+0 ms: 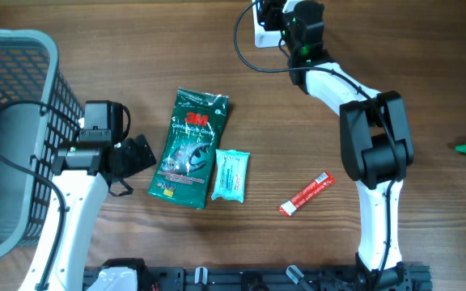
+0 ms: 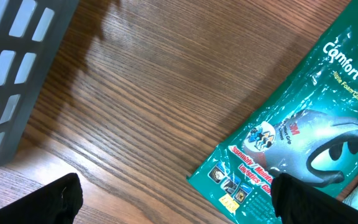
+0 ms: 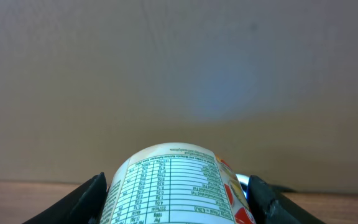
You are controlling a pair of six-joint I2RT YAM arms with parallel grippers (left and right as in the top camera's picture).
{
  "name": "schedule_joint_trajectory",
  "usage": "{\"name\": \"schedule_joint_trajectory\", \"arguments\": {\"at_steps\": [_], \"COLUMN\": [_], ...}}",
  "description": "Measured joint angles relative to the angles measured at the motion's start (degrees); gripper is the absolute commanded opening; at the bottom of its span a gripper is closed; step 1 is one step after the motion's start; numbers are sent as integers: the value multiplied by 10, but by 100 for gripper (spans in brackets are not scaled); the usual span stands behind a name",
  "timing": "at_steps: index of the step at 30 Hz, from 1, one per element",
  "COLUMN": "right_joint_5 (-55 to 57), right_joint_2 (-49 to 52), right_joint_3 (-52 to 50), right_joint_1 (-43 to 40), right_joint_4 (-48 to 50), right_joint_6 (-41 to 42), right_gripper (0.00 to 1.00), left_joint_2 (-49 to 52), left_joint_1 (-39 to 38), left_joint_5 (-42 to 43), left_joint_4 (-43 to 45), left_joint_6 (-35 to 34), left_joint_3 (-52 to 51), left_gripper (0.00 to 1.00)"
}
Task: Scan the item barcode
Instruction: 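Carry the jar up to the white scanner, then move the jar rightward and set it at the right edge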
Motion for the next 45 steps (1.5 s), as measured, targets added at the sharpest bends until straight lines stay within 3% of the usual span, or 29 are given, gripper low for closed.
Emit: {"name": "schedule_joint_trajectory", "arguments": {"at_steps": [4,10,16,19,24,25,26,27,32,35,38,41,45], "right_joint_5": [4,9,20,23,21,21,21,21,-4,-16,-41,-112,-221], "right_joint_2": [-4,-81,-187,-177,-120,-107,-97,-82,-80,-113,-204,-360,-493], "right_joint_3": [0,-3,7,8,7,7,7,7,8,28,70,103,124], "right_joint_1": [-3,-64,-282,-416,-524,-532,-538,-544,-547,-546,-546,-542,-487], "right_joint_4": [-2,-217,-465,-579,-680,-695,-702,-710,-716,-729,-728,-754,-870], "right_joint_6": [2,16,16,-16,-78,-83,-87,-92,-92,-36,16,98,169], "right_gripper": [50,52,54,55,56,60,71,99,100,100,100,100,100], "left_joint_2": [0,0,0,0,0,0,0,0,0,0,0,0,0], "left_joint_1": [0,0,0,0,0,0,0,0,0,0,0,0,0], "left_joint_5": [0,0,0,0,0,0,0,0,0,0,0,0,0], "left_joint_4": [0,0,0,0,0,0,0,0,0,0,0,0,0], "left_joint_6": [0,0,0,0,0,0,0,0,0,0,0,0,0], "left_joint_3": [0,0,0,0,0,0,0,0,0,0,0,0,0], "left_gripper": [100,100,100,100,100,100,100,100,100,100,100,100,100]}}
